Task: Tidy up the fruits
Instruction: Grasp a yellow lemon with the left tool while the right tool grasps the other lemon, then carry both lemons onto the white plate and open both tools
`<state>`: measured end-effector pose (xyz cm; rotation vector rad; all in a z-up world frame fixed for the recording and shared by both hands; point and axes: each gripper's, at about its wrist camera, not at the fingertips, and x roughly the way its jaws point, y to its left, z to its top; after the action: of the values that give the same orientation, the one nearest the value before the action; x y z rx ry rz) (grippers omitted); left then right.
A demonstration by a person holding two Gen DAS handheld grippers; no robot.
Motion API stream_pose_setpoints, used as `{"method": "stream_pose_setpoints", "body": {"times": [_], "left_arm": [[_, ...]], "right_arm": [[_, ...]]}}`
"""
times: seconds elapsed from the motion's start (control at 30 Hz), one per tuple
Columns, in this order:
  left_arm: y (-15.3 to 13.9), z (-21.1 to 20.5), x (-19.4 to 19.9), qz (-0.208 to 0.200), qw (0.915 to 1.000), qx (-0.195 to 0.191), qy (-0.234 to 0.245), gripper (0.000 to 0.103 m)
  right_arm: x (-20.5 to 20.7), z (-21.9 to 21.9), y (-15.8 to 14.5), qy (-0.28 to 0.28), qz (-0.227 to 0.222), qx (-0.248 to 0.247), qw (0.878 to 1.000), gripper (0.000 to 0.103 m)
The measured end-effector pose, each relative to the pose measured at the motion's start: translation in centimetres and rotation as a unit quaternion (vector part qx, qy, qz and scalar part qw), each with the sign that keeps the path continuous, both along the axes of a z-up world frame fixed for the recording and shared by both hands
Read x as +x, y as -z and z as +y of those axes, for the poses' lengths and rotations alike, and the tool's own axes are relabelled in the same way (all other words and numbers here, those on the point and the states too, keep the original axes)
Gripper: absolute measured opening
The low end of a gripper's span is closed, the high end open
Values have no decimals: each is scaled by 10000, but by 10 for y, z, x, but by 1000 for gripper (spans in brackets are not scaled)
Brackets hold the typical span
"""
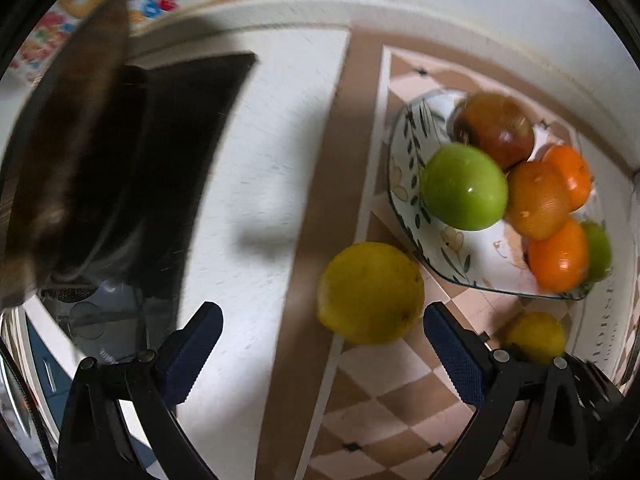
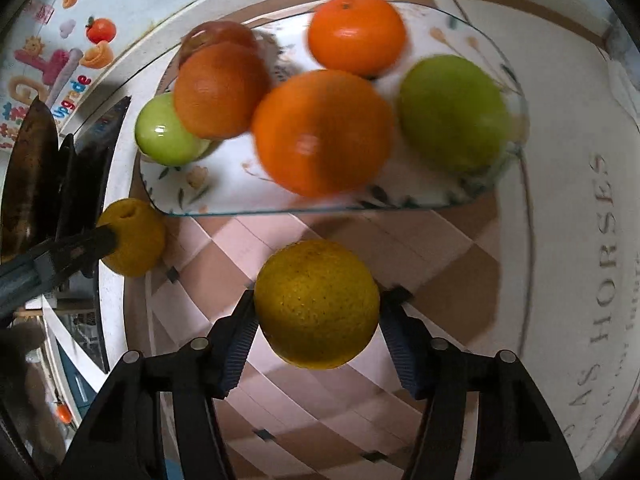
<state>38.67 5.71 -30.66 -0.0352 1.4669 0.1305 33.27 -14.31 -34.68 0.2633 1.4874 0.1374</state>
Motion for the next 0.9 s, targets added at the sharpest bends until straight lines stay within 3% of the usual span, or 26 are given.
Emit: {"method": "stream_pose_setpoints", "body": {"times": [0.07, 0.13, 0.17, 0.2, 0.33, 0.57, 0.7, 0.9], "left_arm": [[12, -5, 6, 70, 9999, -98, 113, 102], [20, -10, 8, 47, 9996, -160, 243, 91], [22, -12, 9, 26, 9994, -200, 277, 73], [25, -13, 9, 6, 9989, -366, 278, 62], [21, -20, 5, -157, 9991, -229, 317, 62], [-24, -24, -10, -498, 9952, -801, 273, 62], [-47, -27, 2, -633, 9913, -1120, 285, 62], [-17, -40, 19, -232, 9864, -1627, 13, 62]], "right_arm": [[-3, -9, -1, 42, 9, -47, 10000, 63], [-5, -19, -4, 99, 31, -74, 9999, 63], [-6, -22, -4, 128, 42, -90, 9999, 63], [-4, -24, -7, 152, 49, -85, 9998, 63], [-4, -33, -19, 212, -37, -13, 9998, 63], [5, -55, -60, 398, -370, 337, 9980, 63], [25, -68, -72, 590, -538, 401, 9960, 63], [58, -90, -64, 923, -521, 544, 9929, 63]]}}
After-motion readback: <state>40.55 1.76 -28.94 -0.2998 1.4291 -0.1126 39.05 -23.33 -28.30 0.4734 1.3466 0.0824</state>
